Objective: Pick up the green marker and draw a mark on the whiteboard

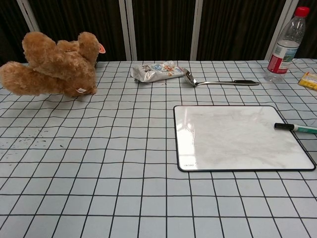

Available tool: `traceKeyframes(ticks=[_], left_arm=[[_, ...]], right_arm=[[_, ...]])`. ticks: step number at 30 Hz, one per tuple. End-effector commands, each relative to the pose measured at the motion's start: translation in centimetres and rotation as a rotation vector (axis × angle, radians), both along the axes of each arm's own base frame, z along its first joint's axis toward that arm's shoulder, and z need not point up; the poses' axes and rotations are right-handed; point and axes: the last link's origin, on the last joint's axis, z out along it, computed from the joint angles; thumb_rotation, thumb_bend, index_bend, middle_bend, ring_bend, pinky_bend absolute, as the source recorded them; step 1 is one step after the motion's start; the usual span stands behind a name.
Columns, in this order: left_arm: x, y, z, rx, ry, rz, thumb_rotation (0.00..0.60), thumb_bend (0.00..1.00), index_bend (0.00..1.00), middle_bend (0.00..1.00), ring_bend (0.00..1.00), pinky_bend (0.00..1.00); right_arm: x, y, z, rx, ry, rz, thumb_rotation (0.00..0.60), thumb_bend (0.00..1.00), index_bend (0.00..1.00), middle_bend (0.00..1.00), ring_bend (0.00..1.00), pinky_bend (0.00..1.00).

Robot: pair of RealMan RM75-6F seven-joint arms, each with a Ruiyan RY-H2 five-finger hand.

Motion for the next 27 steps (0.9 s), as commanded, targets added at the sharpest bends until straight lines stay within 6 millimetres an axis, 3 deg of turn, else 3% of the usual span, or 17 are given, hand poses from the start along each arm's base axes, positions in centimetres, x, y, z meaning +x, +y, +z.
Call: traceKeyframes(ticks=[1,14,27], left_arm=[[0.0,0.0,0.0,-0.003,-0.003,0.001,0.600,0.00,0.00,0.00,0.00,0.00],[-0.1,0.1,0.0,-0.020,-0.025,0.014,0.600,0.00,0.00,0.00,0.00,0.00],[0.0,0.2,0.0,-0.036,-0.040,0.018,0.600,0.00,0.00,0.00,0.00,0.00]], right_arm=[[0.3,-1.2,-1.0,0.022,0.015,-0.023,0.600,0.25,0.45,1.00,1.00,0.92],[-0.3,-4.4,-5.2,0.087,0.051,-0.163,0.600,0.25,0.48,1.00,1.00,0.93],[-1.7,-5.1,-7.3,0.092,0.054,-0.239,0.600,0.26,0.49,1.00,1.00,0.93]])
